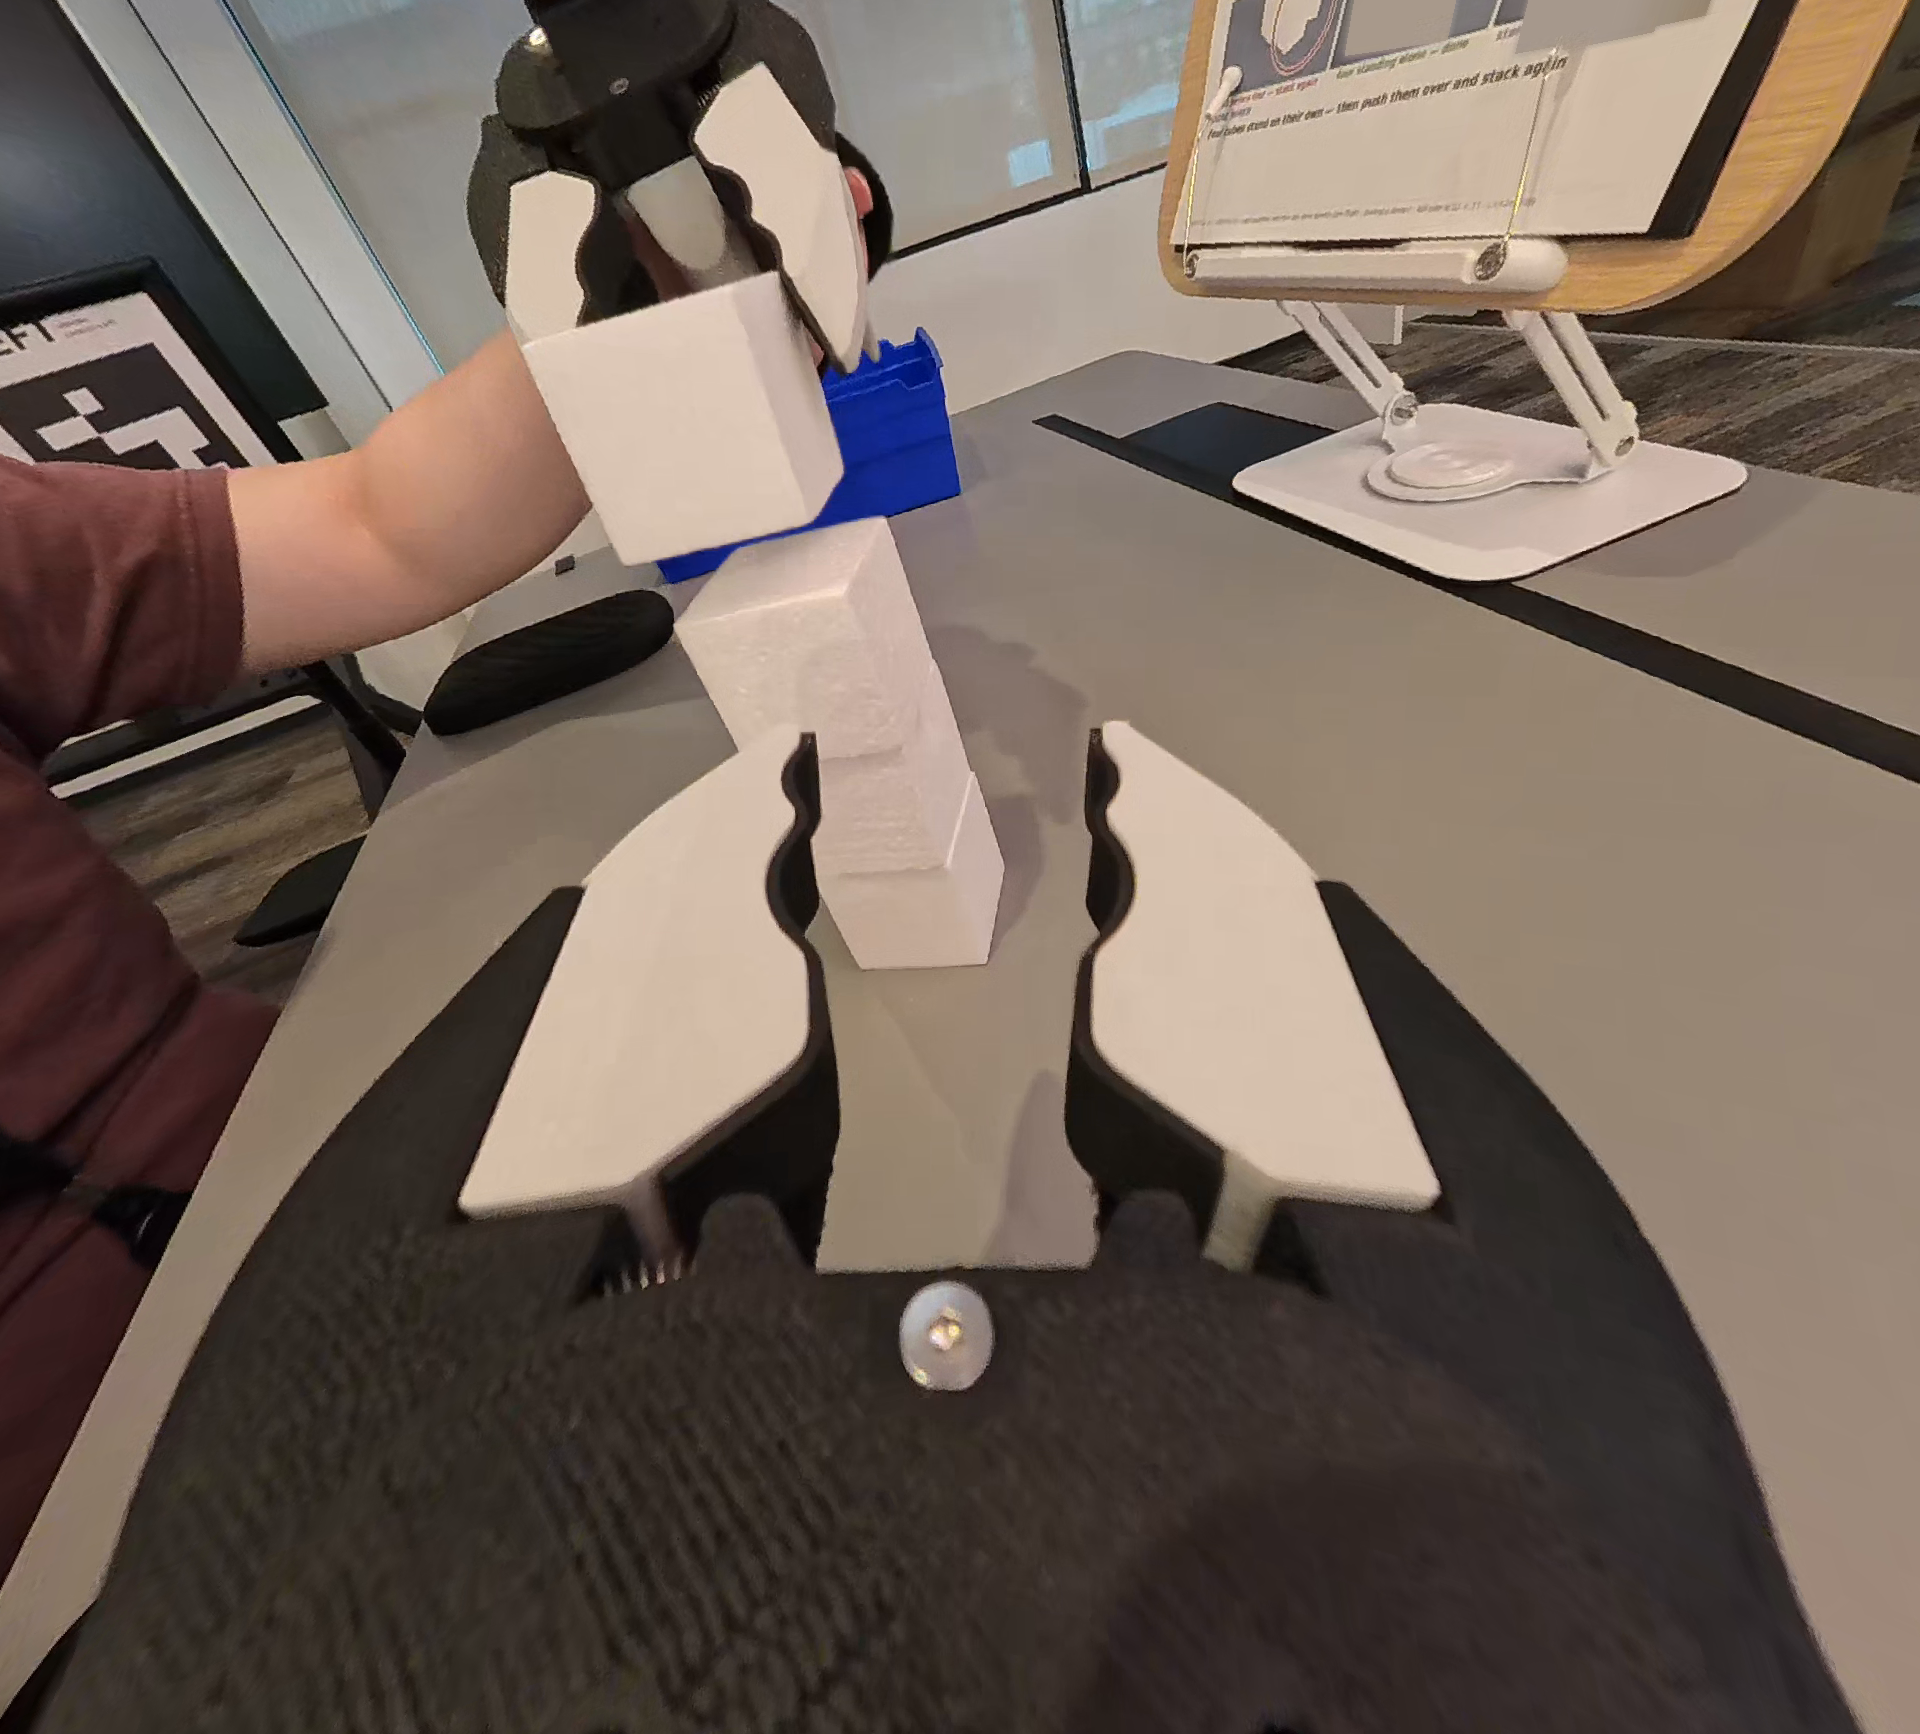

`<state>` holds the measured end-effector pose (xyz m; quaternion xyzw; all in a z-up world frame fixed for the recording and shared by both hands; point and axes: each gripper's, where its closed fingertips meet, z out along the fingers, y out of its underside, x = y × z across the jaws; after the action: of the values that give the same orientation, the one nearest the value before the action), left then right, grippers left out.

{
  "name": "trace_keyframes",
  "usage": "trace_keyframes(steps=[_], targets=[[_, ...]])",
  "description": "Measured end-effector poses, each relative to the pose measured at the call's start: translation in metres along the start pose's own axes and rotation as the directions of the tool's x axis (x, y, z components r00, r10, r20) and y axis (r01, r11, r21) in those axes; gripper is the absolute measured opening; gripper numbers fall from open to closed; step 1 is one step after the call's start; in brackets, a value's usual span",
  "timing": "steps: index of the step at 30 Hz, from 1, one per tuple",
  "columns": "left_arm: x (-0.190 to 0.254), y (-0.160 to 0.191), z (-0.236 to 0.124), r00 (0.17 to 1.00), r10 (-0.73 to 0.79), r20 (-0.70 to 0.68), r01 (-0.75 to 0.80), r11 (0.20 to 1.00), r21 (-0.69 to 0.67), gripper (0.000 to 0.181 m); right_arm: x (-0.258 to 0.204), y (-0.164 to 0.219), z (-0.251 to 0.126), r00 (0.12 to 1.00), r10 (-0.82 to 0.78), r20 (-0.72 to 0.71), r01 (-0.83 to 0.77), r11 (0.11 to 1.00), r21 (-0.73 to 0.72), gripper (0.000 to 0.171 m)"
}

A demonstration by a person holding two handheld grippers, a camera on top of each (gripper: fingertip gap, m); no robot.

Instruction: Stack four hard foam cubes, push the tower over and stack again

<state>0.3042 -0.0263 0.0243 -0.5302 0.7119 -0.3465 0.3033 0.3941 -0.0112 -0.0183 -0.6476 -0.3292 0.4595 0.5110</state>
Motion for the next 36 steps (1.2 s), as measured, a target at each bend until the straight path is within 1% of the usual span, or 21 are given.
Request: trace_keyframes(steps=[6, 16, 24, 36], targets=[[-0.002, 0.014, 0.006, 0.999, 0.032, 0.01, -0.032, 0.997, -0.068, 0.059, 0.001, 0.012, 0.005, 1.0, 0.025, 0.009, -0.024, 0.998, -0.055, 0.05], [-0.004, 0.012, 0.01, 0.999, 0.039, 0.002, -0.038, 0.998, -0.054, 0.059, 0.002, 0.025, 0.01, 0.998, 0.059, 0.018, -0.057, 0.992, -0.112, 0.052], [-0.005, 0.011, 0.007, 1.0, 0.027, 0.0, -0.027, 1.0, -0.004, 0.059, 0.0, 0.031, 0.013, 0.997, 0.067, 0.028, -0.062, 0.987, -0.147, 0.054], [-0.002, 0.015, 0.008, 0.998, 0.061, -0.01, -0.062, 0.998, -0.028, 0.059, 0.001, 0.037, 0.016, 0.996, 0.085, 0.034, -0.078, 0.982, -0.173, 0.056]])
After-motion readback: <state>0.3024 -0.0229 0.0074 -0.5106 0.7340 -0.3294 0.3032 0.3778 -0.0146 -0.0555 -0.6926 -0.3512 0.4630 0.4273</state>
